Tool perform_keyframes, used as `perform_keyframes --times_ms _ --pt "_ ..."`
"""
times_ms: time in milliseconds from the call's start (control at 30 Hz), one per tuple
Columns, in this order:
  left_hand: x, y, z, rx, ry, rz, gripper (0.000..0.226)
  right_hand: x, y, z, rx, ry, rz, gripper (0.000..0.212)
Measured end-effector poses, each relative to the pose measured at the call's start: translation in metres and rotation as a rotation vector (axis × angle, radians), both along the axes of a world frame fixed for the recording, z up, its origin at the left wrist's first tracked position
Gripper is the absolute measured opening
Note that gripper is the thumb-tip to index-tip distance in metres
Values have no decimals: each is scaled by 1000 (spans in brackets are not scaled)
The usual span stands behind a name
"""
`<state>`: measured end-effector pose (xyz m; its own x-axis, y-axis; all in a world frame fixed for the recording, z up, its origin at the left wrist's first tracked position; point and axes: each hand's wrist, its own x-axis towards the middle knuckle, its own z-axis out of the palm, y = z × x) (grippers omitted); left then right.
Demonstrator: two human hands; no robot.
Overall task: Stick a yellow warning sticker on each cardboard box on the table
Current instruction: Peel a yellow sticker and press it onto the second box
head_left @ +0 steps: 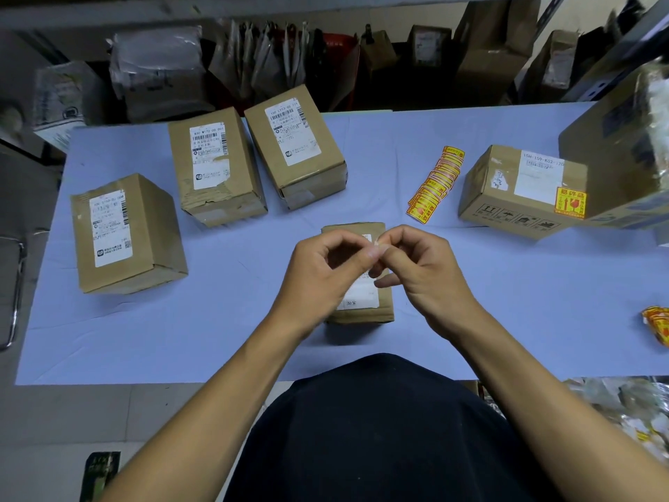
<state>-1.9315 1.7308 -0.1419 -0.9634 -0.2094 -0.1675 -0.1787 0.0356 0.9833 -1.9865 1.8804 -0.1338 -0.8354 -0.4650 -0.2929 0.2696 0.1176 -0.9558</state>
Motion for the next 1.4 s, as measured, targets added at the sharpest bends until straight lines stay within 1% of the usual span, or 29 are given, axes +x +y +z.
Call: perform_keyframes --times_ms 67,167,333,400,467,533,567,700,800,900,1067,1133,1200,1233,1267,1333,1400 --pt "2 6 -2 29 15 17 8 -1 0 -1 29 35 23 15" --pt "2 7 -6 11 -2 48 7 -1 4 -4 65 57 40 13" --pt "-2 9 -14 -9 -77 74 12 -2 7 -10 120 12 31 14" --pt "-6 11 -19 98 -175 157 17 -4 9 -17 121 -55 -9 19" --pt "-11 11 -25 273 -322 295 21 -9 14 -26 138 -138 -87 24" --pt "-13 7 -31 403 -430 420 17 -16 23 -40 198 -200 -157 26" --pt "-13 5 -34 422 -454 452 15 -18 28 -48 232 -223 -185 25" --pt "-7 0 -43 350 -490 467 13 -22 51 -89 391 -313 -268 24" --pt "-5 -1 -46 324 -504 491 13 -19 63 -115 448 -414 -307 20" --pt "-5 0 -48 296 -489 525 15 -13 71 -136 582 -421 -294 21" --pt "-5 3 -50 260 -475 540 18 -8 81 -146 826 -307 -163 22" --pt "-6 2 -51 241 -467 562 18 -9 81 -143 938 -194 -92 27" --pt "-9 1 -50 250 -486 577 17 -11 75 -133 1011 -46 -56 17" --pt "-11 1 -50 283 -504 583 16 -12 69 -128 1013 41 -54 19" --pt "-13 1 -50 343 -526 594 14 -13 62 -122 980 131 -42 25" --pt "-18 1 -49 505 -586 630 11 -14 41 -110 808 297 0 30" --pt "-23 1 -47 618 -644 645 11 -12 20 -95 649 445 20 38"
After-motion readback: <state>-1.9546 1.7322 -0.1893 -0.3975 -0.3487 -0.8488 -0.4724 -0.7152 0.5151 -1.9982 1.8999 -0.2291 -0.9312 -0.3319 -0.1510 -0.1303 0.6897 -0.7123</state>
